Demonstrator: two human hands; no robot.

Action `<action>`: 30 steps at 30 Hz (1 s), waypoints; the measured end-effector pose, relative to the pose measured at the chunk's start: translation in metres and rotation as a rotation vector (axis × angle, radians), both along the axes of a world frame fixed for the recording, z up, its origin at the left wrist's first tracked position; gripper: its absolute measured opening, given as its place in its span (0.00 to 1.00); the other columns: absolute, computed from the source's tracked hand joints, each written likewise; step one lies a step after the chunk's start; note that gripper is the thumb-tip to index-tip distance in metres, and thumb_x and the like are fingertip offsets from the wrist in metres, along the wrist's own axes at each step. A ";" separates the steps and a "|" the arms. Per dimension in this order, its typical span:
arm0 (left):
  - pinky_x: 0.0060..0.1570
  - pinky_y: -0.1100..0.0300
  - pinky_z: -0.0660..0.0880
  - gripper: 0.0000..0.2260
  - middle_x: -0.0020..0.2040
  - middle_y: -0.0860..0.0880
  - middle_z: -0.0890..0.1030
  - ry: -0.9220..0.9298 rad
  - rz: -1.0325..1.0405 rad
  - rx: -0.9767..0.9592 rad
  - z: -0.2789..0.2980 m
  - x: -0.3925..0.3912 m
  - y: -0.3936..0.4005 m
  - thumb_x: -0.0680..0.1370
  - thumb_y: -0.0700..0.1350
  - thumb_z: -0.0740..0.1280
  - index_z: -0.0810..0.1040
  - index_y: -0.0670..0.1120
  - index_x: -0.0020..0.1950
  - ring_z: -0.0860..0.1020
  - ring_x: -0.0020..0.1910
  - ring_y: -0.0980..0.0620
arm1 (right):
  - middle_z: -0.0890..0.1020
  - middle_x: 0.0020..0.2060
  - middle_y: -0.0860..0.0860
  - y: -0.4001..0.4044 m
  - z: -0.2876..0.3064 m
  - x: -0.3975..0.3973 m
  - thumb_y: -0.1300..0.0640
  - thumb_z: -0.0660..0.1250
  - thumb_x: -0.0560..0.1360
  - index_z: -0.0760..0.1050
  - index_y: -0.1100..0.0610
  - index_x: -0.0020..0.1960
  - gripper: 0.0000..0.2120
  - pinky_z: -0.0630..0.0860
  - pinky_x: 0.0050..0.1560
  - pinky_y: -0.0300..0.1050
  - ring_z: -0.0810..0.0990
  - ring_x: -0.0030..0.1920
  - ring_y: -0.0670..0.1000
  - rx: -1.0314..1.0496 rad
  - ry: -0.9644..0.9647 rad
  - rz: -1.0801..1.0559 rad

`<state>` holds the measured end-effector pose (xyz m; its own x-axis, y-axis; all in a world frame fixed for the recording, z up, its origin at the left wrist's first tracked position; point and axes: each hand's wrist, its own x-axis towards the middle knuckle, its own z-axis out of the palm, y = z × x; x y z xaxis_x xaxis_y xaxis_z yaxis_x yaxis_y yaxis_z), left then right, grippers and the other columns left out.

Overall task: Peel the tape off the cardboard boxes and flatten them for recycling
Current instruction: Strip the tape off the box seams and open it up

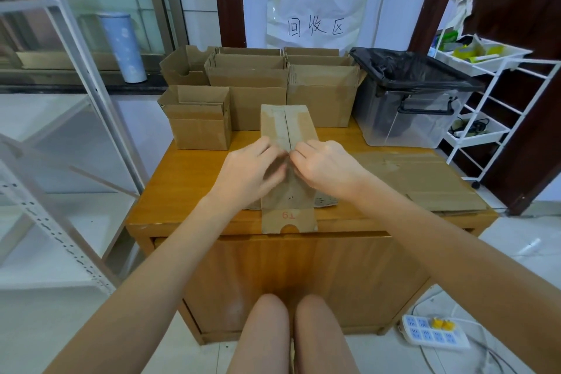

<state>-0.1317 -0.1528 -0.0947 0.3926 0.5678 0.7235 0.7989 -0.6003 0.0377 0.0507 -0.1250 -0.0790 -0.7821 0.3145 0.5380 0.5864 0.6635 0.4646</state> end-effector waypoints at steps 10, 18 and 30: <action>0.27 0.66 0.68 0.10 0.40 0.43 0.80 0.124 0.083 0.037 0.008 0.011 -0.002 0.67 0.38 0.77 0.78 0.40 0.43 0.80 0.31 0.46 | 0.82 0.40 0.53 -0.006 0.006 0.014 0.50 0.76 0.68 0.79 0.59 0.46 0.15 0.75 0.32 0.43 0.80 0.38 0.54 -0.266 0.182 -0.076; 0.28 0.68 0.64 0.11 0.35 0.42 0.81 -0.014 0.161 0.064 0.007 0.021 -0.006 0.67 0.36 0.77 0.75 0.38 0.40 0.80 0.27 0.47 | 0.83 0.37 0.52 -0.010 0.005 0.010 0.55 0.75 0.70 0.81 0.58 0.45 0.09 0.76 0.33 0.43 0.81 0.37 0.53 -0.309 0.285 -0.088; 0.46 0.66 0.71 0.13 0.55 0.45 0.78 -0.156 0.123 -0.194 0.007 0.011 -0.010 0.79 0.46 0.66 0.75 0.41 0.60 0.78 0.52 0.51 | 0.85 0.44 0.49 -0.001 0.036 0.014 0.56 0.67 0.77 0.83 0.56 0.51 0.08 0.77 0.52 0.51 0.82 0.46 0.50 -0.611 0.261 -0.115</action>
